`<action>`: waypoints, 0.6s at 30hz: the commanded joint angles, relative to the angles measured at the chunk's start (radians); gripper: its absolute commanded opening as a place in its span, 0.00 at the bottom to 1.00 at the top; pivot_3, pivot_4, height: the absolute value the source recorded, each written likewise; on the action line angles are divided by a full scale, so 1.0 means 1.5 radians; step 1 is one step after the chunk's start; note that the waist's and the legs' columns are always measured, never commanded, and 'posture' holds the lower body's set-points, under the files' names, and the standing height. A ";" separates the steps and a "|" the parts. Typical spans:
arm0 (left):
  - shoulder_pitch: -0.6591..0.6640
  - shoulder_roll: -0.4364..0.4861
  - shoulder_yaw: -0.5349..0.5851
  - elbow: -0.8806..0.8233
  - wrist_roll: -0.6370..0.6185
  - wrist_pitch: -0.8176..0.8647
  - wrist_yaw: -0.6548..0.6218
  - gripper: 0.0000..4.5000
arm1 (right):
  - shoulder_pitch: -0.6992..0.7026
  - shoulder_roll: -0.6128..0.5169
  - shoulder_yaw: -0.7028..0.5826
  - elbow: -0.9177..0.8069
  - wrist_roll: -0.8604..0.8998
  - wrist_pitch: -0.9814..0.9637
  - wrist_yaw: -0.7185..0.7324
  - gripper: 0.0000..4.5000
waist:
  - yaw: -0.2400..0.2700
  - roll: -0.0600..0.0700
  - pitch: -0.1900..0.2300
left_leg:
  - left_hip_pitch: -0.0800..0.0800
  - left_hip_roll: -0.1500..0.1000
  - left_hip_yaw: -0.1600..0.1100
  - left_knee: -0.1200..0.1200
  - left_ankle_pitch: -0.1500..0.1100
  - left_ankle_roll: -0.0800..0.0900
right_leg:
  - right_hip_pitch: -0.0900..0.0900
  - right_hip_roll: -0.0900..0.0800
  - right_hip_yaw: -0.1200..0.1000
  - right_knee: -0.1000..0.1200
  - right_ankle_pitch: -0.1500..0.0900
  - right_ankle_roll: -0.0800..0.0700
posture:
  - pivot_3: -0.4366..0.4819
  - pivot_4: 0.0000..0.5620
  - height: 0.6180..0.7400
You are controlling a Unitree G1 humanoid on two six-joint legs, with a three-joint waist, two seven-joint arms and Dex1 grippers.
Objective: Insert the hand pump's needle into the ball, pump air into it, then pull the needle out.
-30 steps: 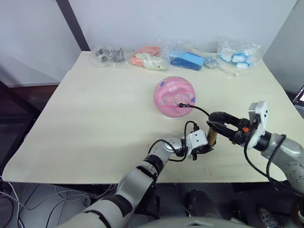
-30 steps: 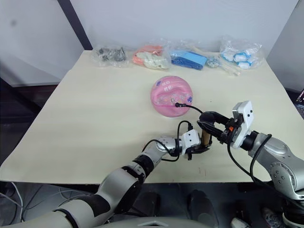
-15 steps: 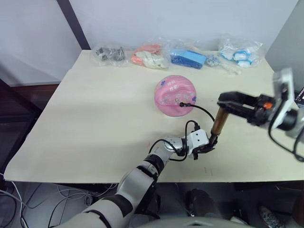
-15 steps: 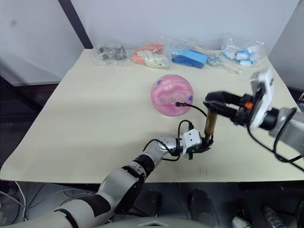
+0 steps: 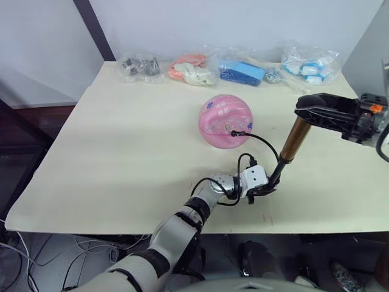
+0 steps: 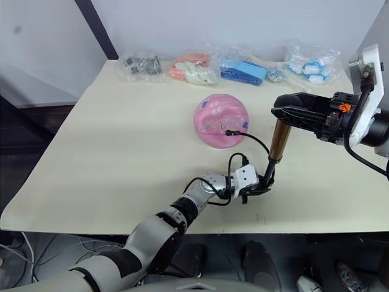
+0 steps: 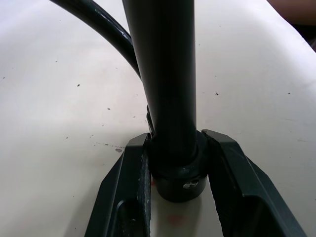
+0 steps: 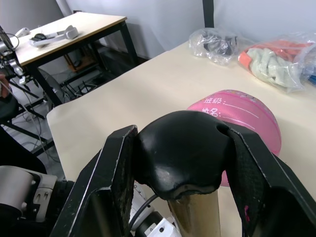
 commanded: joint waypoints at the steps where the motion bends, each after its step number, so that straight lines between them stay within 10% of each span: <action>1: 0.024 0.004 -0.022 0.048 0.033 0.031 -0.002 0.25 | 0.060 0.034 -0.046 -0.037 -0.049 -0.056 0.012 0.46 | 0.001 -0.001 0.000 | 0.000 0.000 0.000 0.000 0.000 0.000 | 0.000 0.000 0.000 0.000 0.000 0.000 | 0.48 0.27 1.00; 18: 0.022 0.009 -0.020 0.048 0.031 0.032 0.000 0.25 | 0.288 0.205 0.159 -0.028 -0.344 -0.219 0.086 0.46 | -0.002 -0.003 -0.003 | 0.011 0.000 0.000 -0.002 0.000 0.000 | 0.009 0.002 0.000 -0.001 -0.002 0.003 | 0.48 0.27 1.00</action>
